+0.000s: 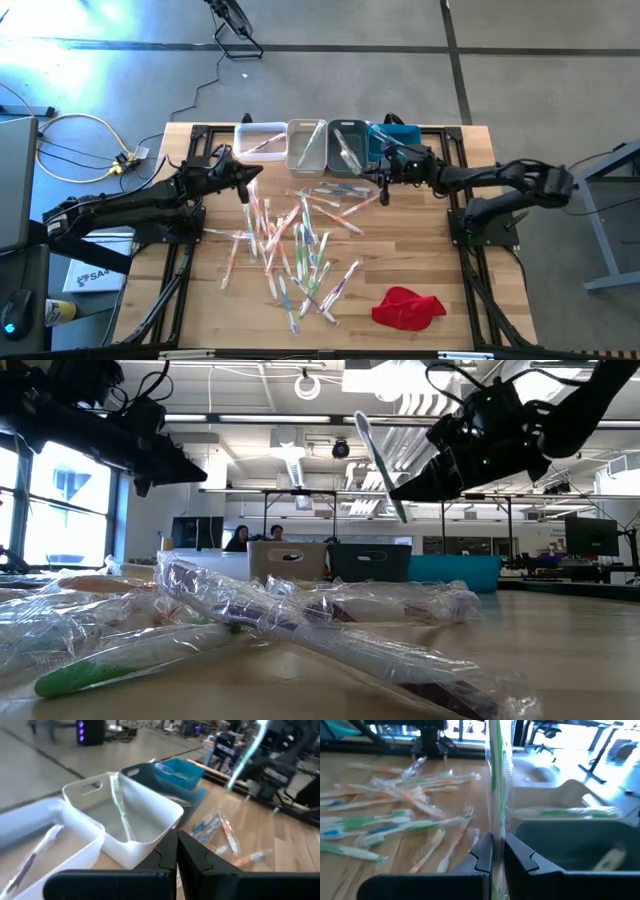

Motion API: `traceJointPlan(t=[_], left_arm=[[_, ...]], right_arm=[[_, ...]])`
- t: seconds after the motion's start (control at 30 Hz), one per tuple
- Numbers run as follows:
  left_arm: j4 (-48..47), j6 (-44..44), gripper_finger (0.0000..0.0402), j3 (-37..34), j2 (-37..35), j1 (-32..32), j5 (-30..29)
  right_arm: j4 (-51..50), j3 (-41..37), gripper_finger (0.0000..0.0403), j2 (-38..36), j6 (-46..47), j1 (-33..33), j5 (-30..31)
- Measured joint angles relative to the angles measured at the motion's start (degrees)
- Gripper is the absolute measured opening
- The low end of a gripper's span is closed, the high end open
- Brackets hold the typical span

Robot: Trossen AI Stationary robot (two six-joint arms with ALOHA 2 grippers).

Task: Pick & Place Toothbrushes
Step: Put the green toothbrush into the gray bin

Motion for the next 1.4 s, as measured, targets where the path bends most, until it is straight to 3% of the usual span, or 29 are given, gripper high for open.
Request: traceJointPlan(t=[0.27,0.5,0.8,0.97,1.27,1.4], left_arm=[[9.4,-5.5,0.0000,0.0,9.8,0.0,-1.2],[24.2,-8.2,0.0000,0.0,20.6,0.0,-1.0],[43.9,-6.6,0.0000,0.0,34.9,0.0,0.4],[51.9,-2.9,0.0000,0.6,40.2,-0.4,6.1],[50.8,11.3,0.0000,9.5,45.4,-7.5,7.4],[46.0,13.2,0.0000,14.0,47.8,-9.1,7.3]], right_arm=[[8.6,0.0,0.0015,9.6,-2.6,0.0,-4.9],[15.3,0.1,0.0014,9.7,-2.2,0.6,-8.5],[16.2,0.5,0.0014,9.7,-1.3,1.3,-7.9],[16.1,0.6,0.0014,9.7,0.6,1.4,-6.4],[15.4,0.6,0.0014,9.7,2.8,1.4,-3.0],[15.1,0.6,0.0014,9.7,2.7,1.4,-3.0]])
